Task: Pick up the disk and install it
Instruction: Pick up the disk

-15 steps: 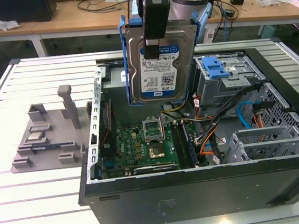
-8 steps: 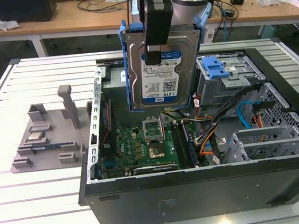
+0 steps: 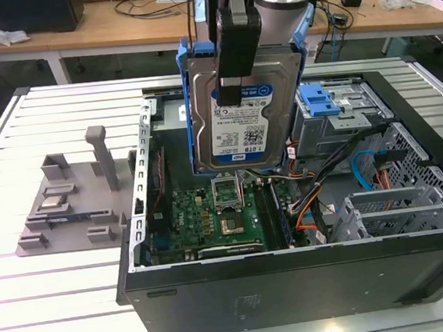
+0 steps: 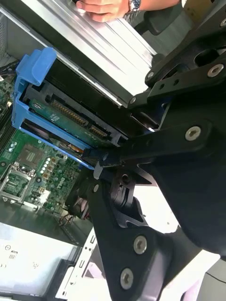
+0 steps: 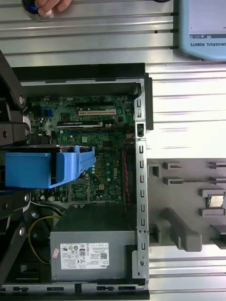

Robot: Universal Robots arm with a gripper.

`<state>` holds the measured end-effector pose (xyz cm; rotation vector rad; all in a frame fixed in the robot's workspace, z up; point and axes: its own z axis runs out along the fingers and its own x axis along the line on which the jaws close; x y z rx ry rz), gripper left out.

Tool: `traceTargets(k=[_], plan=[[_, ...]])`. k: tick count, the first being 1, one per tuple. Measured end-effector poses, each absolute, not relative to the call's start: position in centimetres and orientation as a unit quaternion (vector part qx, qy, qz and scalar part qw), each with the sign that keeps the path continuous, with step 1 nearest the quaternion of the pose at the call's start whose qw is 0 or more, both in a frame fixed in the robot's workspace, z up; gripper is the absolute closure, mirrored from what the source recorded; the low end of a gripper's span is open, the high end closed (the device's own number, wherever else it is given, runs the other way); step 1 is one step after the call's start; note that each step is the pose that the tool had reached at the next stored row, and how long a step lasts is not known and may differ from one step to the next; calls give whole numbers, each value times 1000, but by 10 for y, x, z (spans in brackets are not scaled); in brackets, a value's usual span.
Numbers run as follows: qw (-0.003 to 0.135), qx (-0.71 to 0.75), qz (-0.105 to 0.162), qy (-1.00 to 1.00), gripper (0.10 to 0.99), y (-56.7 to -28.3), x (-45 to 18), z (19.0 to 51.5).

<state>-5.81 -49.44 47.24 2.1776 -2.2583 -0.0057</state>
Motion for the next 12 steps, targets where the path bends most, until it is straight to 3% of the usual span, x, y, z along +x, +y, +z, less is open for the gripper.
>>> traceTargets(k=[12], plan=[[2,694,-2,-720,722,-516,-58,471]])
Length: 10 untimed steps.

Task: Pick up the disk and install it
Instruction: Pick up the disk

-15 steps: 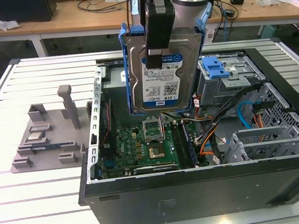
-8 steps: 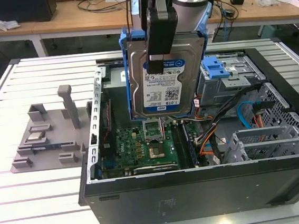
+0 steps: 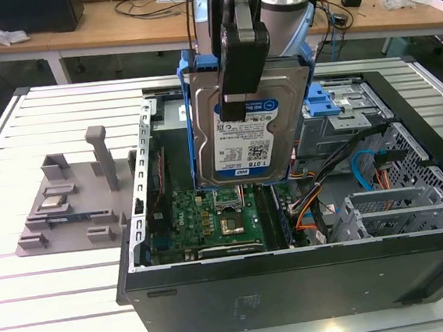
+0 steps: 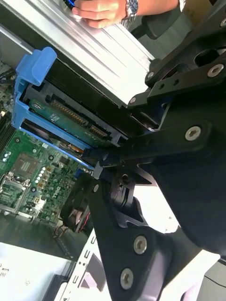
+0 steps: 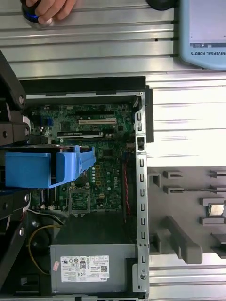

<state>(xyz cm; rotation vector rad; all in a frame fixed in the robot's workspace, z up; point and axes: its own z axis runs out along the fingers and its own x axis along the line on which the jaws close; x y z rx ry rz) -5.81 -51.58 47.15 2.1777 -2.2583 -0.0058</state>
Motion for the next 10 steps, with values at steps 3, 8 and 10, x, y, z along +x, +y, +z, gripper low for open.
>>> traceTargets(k=[3,8,10], plan=[[2,694,-2,-720,722,-523,-58,471],[2,694,-2,-720,722,-536,-58,471],[3,694,-1,-720,722,-538,-57,471]])
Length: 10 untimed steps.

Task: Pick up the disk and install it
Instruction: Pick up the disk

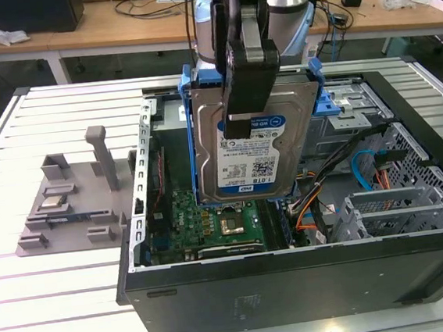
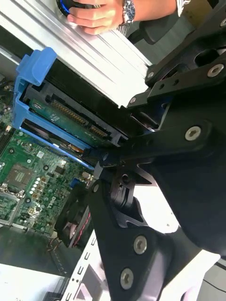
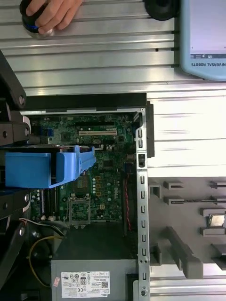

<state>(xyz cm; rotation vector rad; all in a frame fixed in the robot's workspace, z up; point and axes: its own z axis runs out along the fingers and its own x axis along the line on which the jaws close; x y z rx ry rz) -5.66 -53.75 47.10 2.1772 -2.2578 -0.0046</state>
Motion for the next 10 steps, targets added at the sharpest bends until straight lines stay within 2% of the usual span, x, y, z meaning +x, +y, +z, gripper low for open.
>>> traceTargets(k=[10], plan=[[3,694,-1,-720,722,-538,-35,471]])
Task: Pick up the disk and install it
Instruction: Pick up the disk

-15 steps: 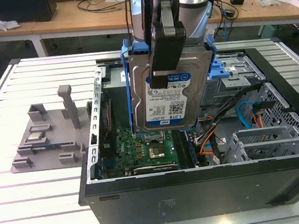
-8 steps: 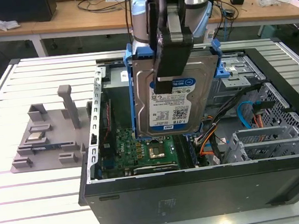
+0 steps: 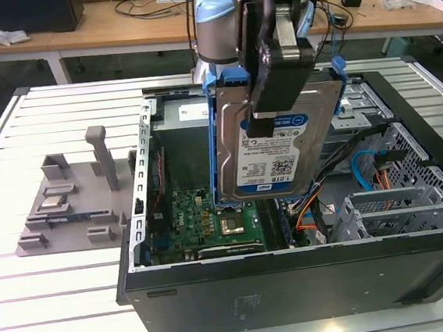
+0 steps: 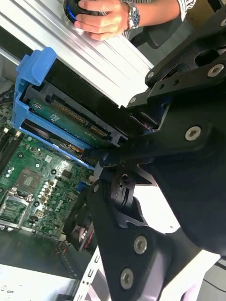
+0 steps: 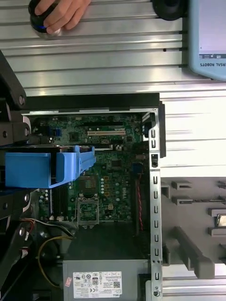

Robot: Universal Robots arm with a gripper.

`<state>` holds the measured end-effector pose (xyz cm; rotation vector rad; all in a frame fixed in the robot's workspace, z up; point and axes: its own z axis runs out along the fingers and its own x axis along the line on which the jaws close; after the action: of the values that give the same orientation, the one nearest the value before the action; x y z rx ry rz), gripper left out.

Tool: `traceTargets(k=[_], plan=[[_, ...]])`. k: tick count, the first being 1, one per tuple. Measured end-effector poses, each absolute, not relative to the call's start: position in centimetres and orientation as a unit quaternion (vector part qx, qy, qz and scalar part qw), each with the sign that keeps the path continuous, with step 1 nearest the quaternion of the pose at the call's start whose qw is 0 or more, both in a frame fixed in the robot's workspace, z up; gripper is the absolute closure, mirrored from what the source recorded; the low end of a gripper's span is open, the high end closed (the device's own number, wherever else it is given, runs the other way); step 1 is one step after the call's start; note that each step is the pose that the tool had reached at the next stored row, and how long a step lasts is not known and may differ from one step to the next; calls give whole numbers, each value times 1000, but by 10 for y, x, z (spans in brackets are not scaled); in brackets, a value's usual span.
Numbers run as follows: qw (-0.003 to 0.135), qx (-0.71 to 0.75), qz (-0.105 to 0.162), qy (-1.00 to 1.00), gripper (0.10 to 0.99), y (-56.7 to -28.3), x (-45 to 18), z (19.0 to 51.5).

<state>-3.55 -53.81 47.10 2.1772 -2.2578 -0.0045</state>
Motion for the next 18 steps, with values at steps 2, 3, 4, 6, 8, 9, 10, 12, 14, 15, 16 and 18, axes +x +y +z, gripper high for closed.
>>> traceTargets(k=[2,3,4,6,8,9,10,12,14,15,16,18], plan=[[3,694,-1,-720,722,-538,-32,471],[3,694,-1,-720,722,-538,-30,471],[3,694,-1,-720,722,-538,-27,471],[3,694,-1,-720,722,-539,-22,471],[3,694,-1,-720,722,-539,-17,471],[3,694,-1,-720,722,-539,-16,471],[3,694,-1,-720,722,-539,-13,471],[3,694,-1,-720,722,-539,-10,471],[3,694,-1,-720,722,-539,-7,471],[3,694,-1,-720,722,-539,-5,471],[3,694,-1,-720,722,-539,-4,471],[3,694,-1,-720,722,-539,-1,471]])
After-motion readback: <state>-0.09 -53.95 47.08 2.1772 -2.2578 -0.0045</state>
